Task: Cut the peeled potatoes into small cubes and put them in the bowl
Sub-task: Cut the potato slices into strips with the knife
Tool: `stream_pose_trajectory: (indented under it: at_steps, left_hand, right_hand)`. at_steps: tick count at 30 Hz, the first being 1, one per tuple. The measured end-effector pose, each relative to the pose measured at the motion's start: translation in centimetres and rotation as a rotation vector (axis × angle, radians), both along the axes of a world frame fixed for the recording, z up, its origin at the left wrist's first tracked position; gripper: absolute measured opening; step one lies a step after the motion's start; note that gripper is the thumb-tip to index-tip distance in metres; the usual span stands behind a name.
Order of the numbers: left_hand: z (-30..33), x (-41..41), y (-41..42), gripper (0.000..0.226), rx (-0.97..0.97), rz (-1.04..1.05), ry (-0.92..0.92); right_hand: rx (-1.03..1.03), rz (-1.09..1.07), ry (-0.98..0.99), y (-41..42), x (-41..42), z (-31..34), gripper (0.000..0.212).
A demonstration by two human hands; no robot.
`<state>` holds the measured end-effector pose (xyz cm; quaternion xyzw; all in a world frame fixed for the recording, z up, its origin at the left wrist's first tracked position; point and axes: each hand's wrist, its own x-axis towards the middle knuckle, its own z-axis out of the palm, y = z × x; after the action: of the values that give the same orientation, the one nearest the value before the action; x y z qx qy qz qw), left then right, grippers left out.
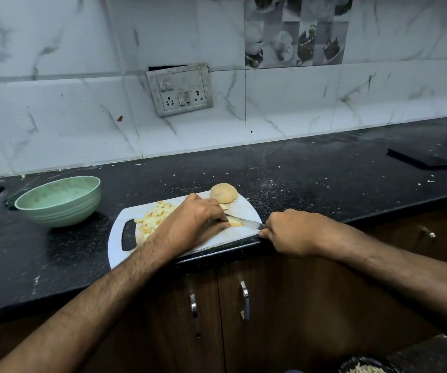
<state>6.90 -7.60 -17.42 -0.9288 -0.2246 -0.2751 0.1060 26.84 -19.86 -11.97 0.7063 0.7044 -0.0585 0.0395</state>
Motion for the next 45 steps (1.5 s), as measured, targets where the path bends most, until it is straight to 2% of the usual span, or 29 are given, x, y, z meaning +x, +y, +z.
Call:
stream_pose_trajectory:
  at_steps: [3, 5, 7, 9, 11, 14, 16, 19, 22, 24, 31, 36, 41, 45]
  left_hand:
    - [0.1, -0.1, -0.2, 0.009, -0.014, -0.015, -0.025]
    - [0.1, -0.2, -0.3, 0.009, -0.033, -0.026, -0.047]
    - [0.1, -0.3, -0.5, 0.008, -0.058, -0.042, -0.071]
    - [0.0, -0.5, -0.5, 0.008, -0.082, -0.054, -0.085]
    - [0.0, -0.4, -0.4, 0.008, -0.087, -0.055, -0.085]
    - [0.1, -0.4, -0.4, 0.008, -0.082, -0.052, -0.088]
    - [0.0, -0.5, -0.5, 0.008, -0.081, -0.057, -0.090]
    - [-0.1, -0.5, -0.5, 0.009, -0.081, -0.066, -0.094]
    - [-0.2, -0.6, -0.3, 0.009, -0.073, -0.062, -0.090]
    - [-0.3, -0.6, -0.3, 0.010, -0.072, -0.065, -0.101]
    - [-0.4, -0.8, 0.2, 0.017, -0.037, -0.005, -0.102]
    - [-0.5, -1.1, 0.2, 0.023, 0.002, 0.111, -0.196]
    - [-0.4, -0.5, 0.3, 0.028, -0.047, 0.082, 0.004]
    - [-0.3, -0.7, 0.4, 0.026, -0.079, 0.066, 0.031]
  right_hand:
    - [0.117, 0.055, -0.206, -1.0, -0.9, -0.5, 0.030]
    - [0.150, 0.083, -0.258, -1.3, -1.3, -1.0, 0.028]
    - [0.099, 0.057, -0.190, -1.0, -1.0, -0.9, 0.029]
    - [0.020, -0.001, -0.025, -0.4, -0.3, -0.3, 0.032]
    - [0.015, 0.003, -0.001, -0.2, 0.1, 0.1, 0.032]
    - [0.171, 0.105, -0.305, -0.8, -0.5, -1.6, 0.029]
    - [0.258, 0.157, -0.398, -1.3, -1.2, -2.9, 0.024]
    - [0.242, 0.133, -0.328, -1.1, -0.4, -2.2, 0.029]
    - [0.107, 0.035, -0.057, -0.6, 1.0, -0.5, 0.039]
    - [0.095, 0.032, 0.016, -0.4, 1.3, 0.0, 0.038]
    - [0.097, 0.046, -0.010, -0.7, 1.1, 0.0, 0.040]
    - [0.168, 0.065, -0.109, -0.6, 0.8, -0.2, 0.035]
    - [0.145, -0.010, -0.105, -1.1, 2.2, 0.2, 0.036]
    - [0.129, 0.020, -0.113, -2.0, 3.0, 0.3, 0.038]
